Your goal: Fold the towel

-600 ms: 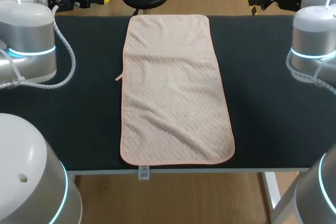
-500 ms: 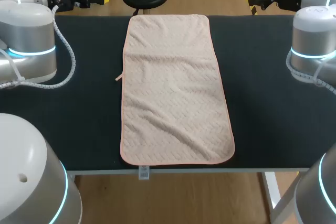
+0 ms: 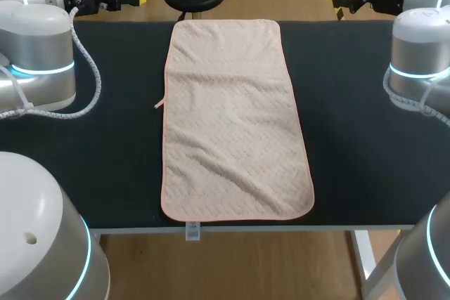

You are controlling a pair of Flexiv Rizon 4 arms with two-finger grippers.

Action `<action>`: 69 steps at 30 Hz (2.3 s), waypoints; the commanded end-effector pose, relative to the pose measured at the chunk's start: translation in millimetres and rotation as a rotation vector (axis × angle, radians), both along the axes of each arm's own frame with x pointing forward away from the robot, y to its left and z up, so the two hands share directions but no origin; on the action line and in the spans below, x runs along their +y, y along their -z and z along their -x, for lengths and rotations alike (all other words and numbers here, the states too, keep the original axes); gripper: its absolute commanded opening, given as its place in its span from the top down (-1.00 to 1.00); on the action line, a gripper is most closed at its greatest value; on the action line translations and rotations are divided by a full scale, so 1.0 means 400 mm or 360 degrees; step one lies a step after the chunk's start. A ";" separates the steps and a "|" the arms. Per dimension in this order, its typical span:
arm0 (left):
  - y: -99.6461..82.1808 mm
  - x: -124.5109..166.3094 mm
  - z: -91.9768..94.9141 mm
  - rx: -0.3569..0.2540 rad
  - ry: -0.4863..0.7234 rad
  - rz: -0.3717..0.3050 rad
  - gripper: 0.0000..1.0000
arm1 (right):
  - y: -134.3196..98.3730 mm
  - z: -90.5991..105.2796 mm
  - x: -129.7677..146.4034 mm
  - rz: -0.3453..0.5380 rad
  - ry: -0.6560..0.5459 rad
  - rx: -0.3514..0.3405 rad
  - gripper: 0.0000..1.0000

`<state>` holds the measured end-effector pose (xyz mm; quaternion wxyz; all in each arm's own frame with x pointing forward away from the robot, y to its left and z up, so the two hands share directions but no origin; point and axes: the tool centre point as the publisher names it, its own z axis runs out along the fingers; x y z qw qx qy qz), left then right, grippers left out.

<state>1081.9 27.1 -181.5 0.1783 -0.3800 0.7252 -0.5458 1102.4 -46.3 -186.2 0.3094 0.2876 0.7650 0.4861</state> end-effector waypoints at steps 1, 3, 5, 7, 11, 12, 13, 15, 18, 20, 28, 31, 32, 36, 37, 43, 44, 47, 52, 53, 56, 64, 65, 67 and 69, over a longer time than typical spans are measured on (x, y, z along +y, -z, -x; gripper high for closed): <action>0.004 -0.002 -0.001 0.0030 0.0149 -0.0119 -1.00 | 0.006 -0.006 0.015 0.0285 -0.0201 0.0062 -1.00; 0.000 -0.008 0.006 0.0041 0.0252 -0.0213 -1.00 | 0.007 0.002 0.024 0.0415 -0.0307 0.0096 -1.00; -0.004 -0.012 0.017 0.0063 0.0357 -0.0286 -1.00 | 0.006 0.016 0.034 0.0553 -0.0443 0.0141 -1.00; -0.005 -0.015 0.031 0.0083 0.0464 -0.0389 -1.00 | 0.004 0.036 0.045 0.0710 -0.0565 0.0157 -1.00; -0.005 -0.016 0.072 0.0159 0.0648 -0.0483 -1.00 | 0.013 0.089 0.059 0.0954 -0.0786 0.0215 -1.00; -0.005 -0.019 0.087 0.0173 0.0713 -0.0511 -1.00 | 0.019 0.104 0.061 0.1008 -0.0849 0.0246 -1.00; -0.004 -0.023 0.102 0.0195 0.0784 -0.0542 -1.00 | 0.022 0.120 0.065 0.1068 -0.0898 0.0244 -1.00; 0.002 -0.029 0.133 0.0244 0.0913 -0.0629 -1.00 | 0.031 0.152 0.071 0.1133 -0.1005 0.0286 -1.00; 0.010 -0.034 0.170 0.0316 0.1063 -0.0751 -1.00 | 0.051 0.188 0.080 0.1186 -0.1093 0.0331 -1.00; 0.022 -0.031 0.188 0.0347 0.1147 -0.0826 -1.00 | 0.063 0.203 0.084 0.1198 -0.1108 0.0361 -1.00; 0.068 -0.014 0.216 0.0415 0.1315 -0.1158 -1.00 | 0.081 0.231 0.114 0.1278 -0.1137 0.0405 -1.00; 0.080 -0.016 0.218 0.0399 0.1350 -0.1215 -1.00 | 0.081 0.239 0.129 0.1226 -0.1147 0.0395 -1.00; 0.082 -0.017 0.218 0.0377 0.1355 -0.1205 -1.00 | 0.078 0.241 0.132 0.1179 -0.1142 0.0403 -1.00; 0.082 -0.018 0.220 0.0321 0.1329 -0.1175 -1.00 | 0.074 0.241 0.134 0.1168 -0.1115 0.0334 -1.00; 0.082 -0.018 0.220 0.0321 0.1329 -0.1175 -1.00 | 0.074 0.241 0.134 0.1168 -0.1115 0.0334 -1.00; 0.082 -0.018 0.220 0.0321 0.1329 -0.1175 -1.00 | 0.074 0.241 0.134 0.1168 -0.1115 0.0334 -1.00; 0.082 -0.018 0.220 0.0321 0.1329 -0.1175 -1.00 | 0.074 0.241 0.134 0.1168 -0.1115 0.0334 -1.00; 0.082 -0.018 0.220 0.0321 0.1329 -0.1175 -1.00 | 0.074 0.241 0.134 0.1168 -0.1115 0.0334 -1.00; 0.107 -0.040 0.204 0.0332 0.1372 -0.1311 -1.00 | 0.098 0.246 0.169 0.1236 -0.1056 0.0443 -1.00; 0.112 -0.046 0.204 0.0340 0.1385 -0.1349 -1.00 | 0.102 0.251 0.179 0.1247 -0.1040 0.0467 -1.00; 0.127 -0.062 0.206 0.0355 0.1432 -0.1431 -1.00 | 0.119 0.265 0.199 0.1300 -0.1014 0.0483 -1.00; 0.188 -0.090 0.203 0.0460 0.1441 -0.1489 -1.00 | 0.195 0.272 0.239 0.1454 -0.0984 0.0550 -1.00; 0.196 -0.096 0.201 0.0477 0.1442 -0.1475 -1.00 | 0.204 0.272 0.240 0.1462 -0.0979 0.0554 -1.00; 0.219 -0.108 0.198 0.0534 0.1453 -0.1502 -1.00 | 0.224 0.272 0.243 0.1474 -0.0984 0.0577 -1.00; 0.238 -0.118 0.196 0.0567 0.1460 -0.1532 -1.00 | 0.242 0.271 0.246 0.1475 -0.0986 0.0600 -1.00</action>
